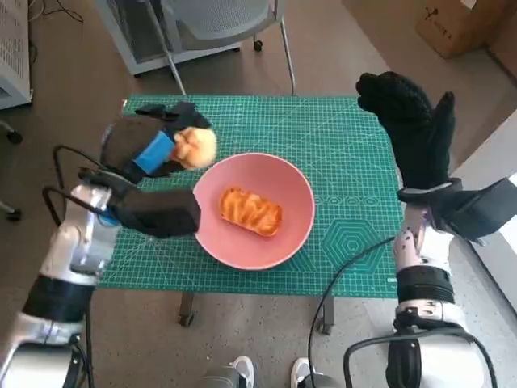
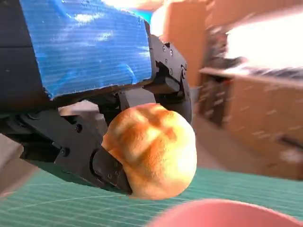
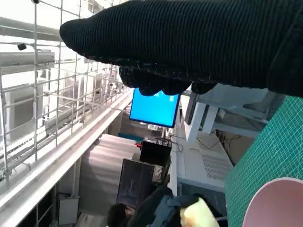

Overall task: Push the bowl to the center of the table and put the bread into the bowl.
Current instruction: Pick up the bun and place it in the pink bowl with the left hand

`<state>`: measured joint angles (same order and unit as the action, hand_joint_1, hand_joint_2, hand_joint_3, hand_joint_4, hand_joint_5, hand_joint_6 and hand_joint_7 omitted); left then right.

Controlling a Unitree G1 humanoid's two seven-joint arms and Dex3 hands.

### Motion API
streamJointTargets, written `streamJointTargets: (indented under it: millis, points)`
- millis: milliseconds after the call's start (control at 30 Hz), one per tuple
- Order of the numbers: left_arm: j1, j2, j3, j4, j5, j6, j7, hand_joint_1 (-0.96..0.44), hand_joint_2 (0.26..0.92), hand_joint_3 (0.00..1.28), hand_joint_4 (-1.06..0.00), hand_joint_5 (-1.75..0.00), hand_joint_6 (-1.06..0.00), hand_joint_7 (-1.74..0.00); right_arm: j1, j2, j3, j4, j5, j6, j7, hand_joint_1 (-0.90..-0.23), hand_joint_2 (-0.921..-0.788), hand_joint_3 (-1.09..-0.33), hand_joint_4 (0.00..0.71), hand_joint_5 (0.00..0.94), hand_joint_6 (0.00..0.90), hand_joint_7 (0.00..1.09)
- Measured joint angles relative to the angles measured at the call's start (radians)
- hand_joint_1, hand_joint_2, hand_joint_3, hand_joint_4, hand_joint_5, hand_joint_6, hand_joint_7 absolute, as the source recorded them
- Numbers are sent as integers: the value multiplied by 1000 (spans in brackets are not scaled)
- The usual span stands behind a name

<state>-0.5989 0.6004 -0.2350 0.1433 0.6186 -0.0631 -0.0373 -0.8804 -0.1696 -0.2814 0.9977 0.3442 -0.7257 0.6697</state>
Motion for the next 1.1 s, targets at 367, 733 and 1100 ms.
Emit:
streamJointTargets:
  millis: [367,733,1100]
  points:
    - [31,-74,-40,-80,13,-4,-49,3,902,5,-796,-974,-743,-1107,2,1,7,1,-13,-11,0,-517,-921,-575,218,0,308,0]
    - [35,-125,-82,8,13,-54,-73,2,907,6,-800,-990,-715,-1120,8,-1,6,1,-13,-12,0,-522,-921,-578,221,1,311,2]
    - [35,-169,-74,79,-36,-13,-149,-100,819,30,-315,-162,-402,-202,22,-1,7,-8,-13,-9,-1,-532,-921,-578,221,1,312,2]
